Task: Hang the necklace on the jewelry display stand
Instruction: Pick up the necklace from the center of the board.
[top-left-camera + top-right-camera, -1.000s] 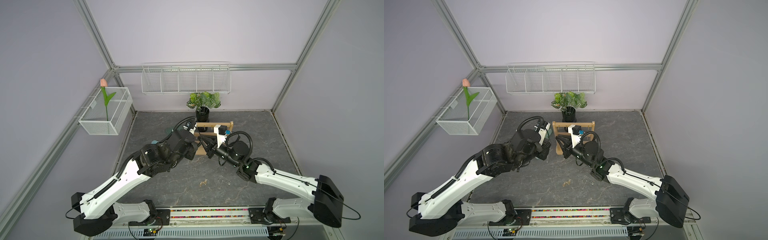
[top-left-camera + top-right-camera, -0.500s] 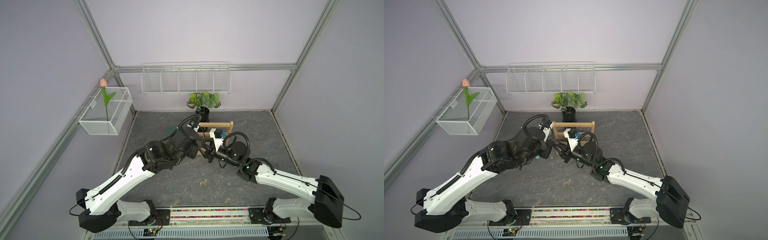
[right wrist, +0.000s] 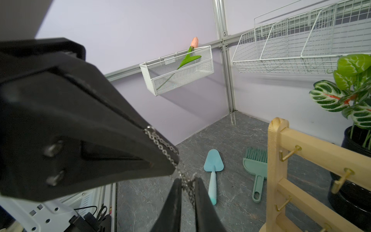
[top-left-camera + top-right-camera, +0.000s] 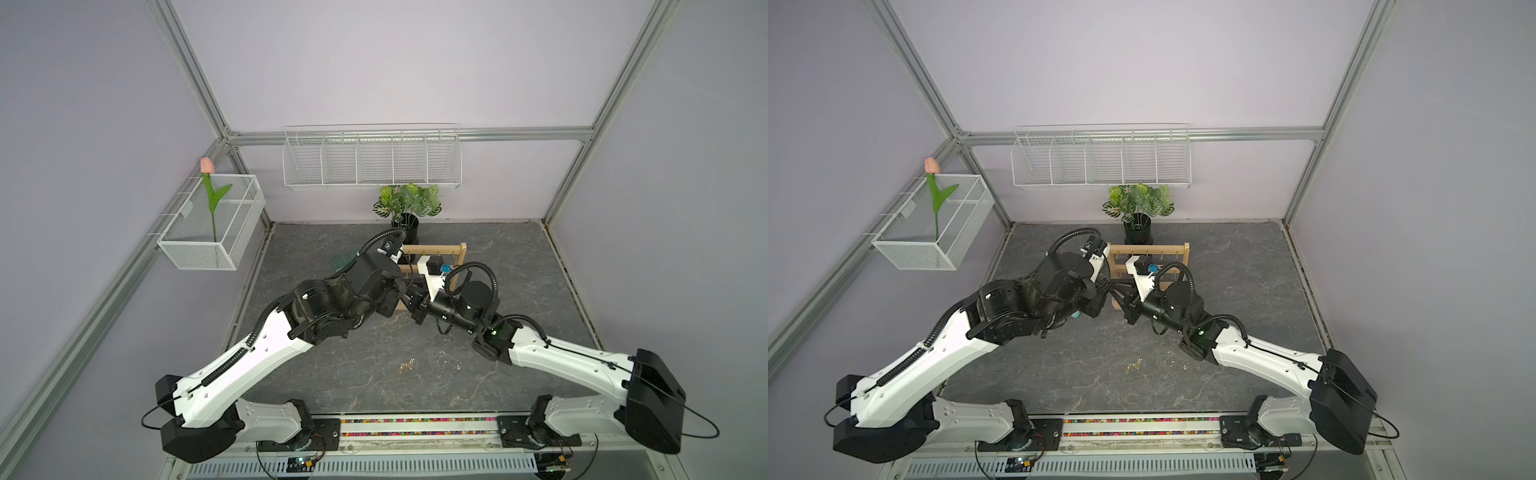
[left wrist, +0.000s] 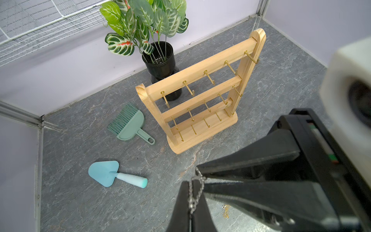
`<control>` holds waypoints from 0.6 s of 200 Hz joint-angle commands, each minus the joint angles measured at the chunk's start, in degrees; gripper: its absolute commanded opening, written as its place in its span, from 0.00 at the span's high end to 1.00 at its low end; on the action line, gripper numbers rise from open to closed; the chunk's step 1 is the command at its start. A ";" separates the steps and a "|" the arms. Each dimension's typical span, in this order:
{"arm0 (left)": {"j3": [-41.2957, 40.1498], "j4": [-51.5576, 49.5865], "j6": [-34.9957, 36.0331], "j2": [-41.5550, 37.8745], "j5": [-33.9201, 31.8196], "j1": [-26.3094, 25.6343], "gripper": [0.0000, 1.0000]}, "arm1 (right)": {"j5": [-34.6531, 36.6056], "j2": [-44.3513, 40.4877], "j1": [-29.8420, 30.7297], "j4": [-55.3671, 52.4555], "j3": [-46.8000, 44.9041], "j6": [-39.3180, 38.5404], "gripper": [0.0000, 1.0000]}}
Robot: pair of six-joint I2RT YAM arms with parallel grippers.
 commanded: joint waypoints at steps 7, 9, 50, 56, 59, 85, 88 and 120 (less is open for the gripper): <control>2.12 -1.36 0.54 0.29 -0.36 -0.27 1.00 | 1.72 -0.94 -0.52 3.05 -0.53 -0.03 0.87; 2.16 -1.39 0.53 0.29 -0.43 -0.27 1.00 | 1.86 -1.02 -0.53 3.14 -0.59 -0.02 0.87; 2.26 -1.59 0.11 -0.18 -1.89 -0.27 1.00 | 3.90 -1.50 -0.55 2.90 -1.14 0.10 0.88; 2.31 -1.64 0.07 -0.32 -2.10 -0.27 1.00 | 4.01 -1.56 -0.52 3.00 -1.23 0.14 0.88; 2.31 -1.64 0.05 -0.32 -2.19 -0.27 1.00 | 4.14 -1.57 -0.57 3.04 -1.31 0.10 0.88; 2.45 -1.87 0.01 -0.32 -3.80 -0.28 1.00 | 4.75 -1.90 -0.56 3.23 -1.66 0.12 0.88; 2.48 -1.84 -0.10 -0.27 -4.02 -0.27 1.00 | 4.74 -1.92 -0.56 3.30 -1.67 0.12 0.88; 2.42 -1.52 0.14 -0.16 -4.25 -0.29 1.00 | 4.39 -2.10 -0.47 3.32 -1.75 0.07 0.91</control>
